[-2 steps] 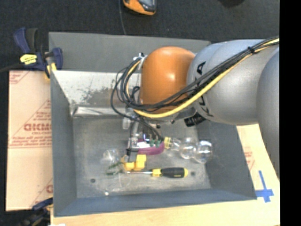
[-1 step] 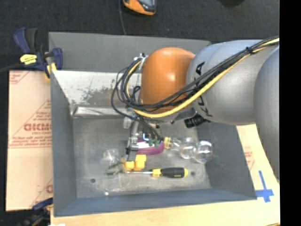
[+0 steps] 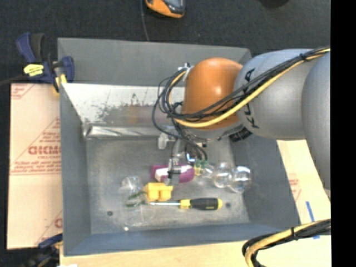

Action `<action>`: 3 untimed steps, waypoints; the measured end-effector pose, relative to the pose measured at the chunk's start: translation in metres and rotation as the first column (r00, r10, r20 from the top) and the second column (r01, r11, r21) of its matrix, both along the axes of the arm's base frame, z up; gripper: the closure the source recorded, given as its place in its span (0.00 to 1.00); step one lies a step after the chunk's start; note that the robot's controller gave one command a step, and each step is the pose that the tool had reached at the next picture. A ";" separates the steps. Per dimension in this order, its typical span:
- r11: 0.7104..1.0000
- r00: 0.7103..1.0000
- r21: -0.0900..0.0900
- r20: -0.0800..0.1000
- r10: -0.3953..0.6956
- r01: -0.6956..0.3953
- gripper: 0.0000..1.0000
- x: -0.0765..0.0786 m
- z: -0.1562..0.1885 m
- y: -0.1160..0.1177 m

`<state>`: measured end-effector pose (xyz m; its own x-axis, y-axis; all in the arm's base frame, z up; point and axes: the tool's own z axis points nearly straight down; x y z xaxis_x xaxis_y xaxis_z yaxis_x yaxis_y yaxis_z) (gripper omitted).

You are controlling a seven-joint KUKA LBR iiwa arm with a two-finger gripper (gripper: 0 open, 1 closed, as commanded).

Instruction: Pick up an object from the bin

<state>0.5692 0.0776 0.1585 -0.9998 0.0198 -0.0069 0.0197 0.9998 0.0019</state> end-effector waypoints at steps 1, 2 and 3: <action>0.998 0.998 0.000 -0.004 -0.066 0.066 0.00 -0.005 0.010 -0.034; 0.953 0.953 0.002 -0.001 -0.303 0.303 0.00 -0.004 -0.013 -0.052; 0.993 0.993 -0.001 -0.003 -0.115 0.115 0.00 -0.002 0.028 -0.045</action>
Offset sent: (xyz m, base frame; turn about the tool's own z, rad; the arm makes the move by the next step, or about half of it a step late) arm -0.0043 -0.0947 -0.0885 -0.2838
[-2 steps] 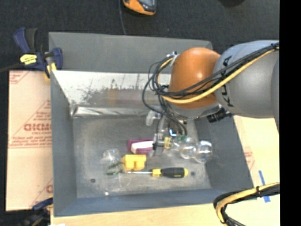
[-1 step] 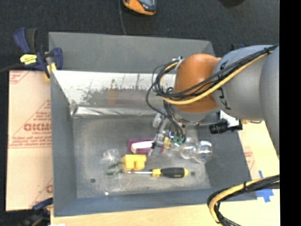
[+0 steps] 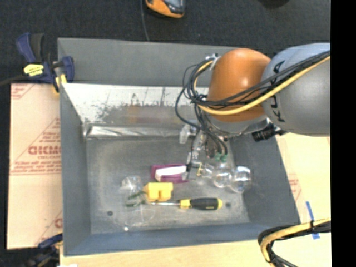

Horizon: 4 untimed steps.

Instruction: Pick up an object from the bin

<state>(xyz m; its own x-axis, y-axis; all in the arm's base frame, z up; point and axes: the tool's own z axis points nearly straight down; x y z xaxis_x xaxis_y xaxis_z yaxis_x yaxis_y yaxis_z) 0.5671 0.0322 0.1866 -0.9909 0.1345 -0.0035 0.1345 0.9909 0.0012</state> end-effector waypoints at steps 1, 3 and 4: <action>0.985 0.985 0.000 0.002 -0.174 0.174 0.00 -0.005 0.036 -0.022; 0.998 0.998 -0.002 0.009 0.067 -0.067 0.00 0.004 0.042 -0.005; 1.000 0.999 0.003 0.020 -0.028 0.027 0.00 0.012 0.012 0.015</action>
Offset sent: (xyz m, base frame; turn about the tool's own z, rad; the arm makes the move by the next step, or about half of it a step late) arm 0.0072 0.0123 0.1059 -0.0054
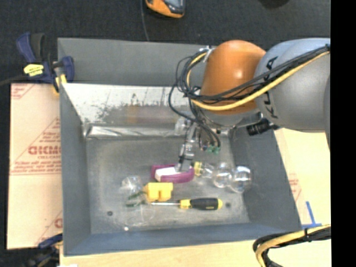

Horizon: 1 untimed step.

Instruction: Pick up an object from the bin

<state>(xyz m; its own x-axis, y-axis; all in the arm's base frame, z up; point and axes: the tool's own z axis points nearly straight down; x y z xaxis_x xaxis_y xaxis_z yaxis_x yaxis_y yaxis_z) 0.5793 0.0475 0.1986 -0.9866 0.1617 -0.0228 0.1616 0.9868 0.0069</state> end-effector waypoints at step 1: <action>0.961 0.961 -0.008 -0.003 0.277 -0.277 0.00 0.003 -0.061 -0.013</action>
Offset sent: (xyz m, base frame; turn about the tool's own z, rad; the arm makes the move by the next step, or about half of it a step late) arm -0.0403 -0.0439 -0.1045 -0.4150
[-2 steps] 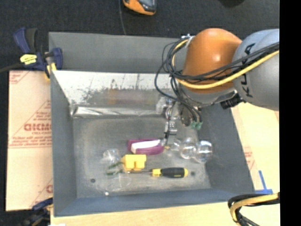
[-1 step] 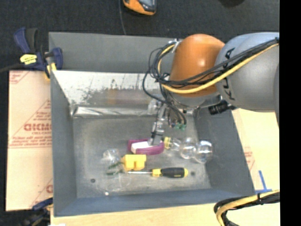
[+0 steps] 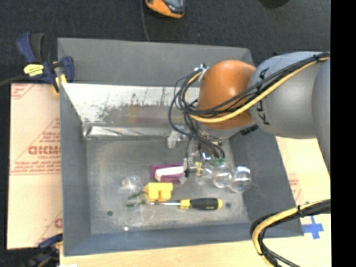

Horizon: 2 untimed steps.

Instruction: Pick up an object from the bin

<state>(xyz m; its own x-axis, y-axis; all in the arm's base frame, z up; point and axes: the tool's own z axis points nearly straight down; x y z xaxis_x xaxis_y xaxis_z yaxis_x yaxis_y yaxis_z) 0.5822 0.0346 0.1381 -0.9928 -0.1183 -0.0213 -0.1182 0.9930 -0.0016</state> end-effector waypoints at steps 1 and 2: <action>0.991 0.991 0.000 0.010 0.132 -0.132 0.00 -0.044 -0.045 -0.032; 0.990 0.990 -0.002 0.013 0.138 -0.138 1.00 -0.007 -0.037 -0.012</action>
Offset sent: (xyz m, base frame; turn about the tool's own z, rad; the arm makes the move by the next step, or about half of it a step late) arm -0.0082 -0.0118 -0.0378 -0.1399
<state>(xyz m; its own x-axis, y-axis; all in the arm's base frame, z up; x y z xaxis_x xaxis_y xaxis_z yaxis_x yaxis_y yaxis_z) 0.5755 0.0222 0.1013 -0.9666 -0.2541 -0.0345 -0.2541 0.9672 -0.0047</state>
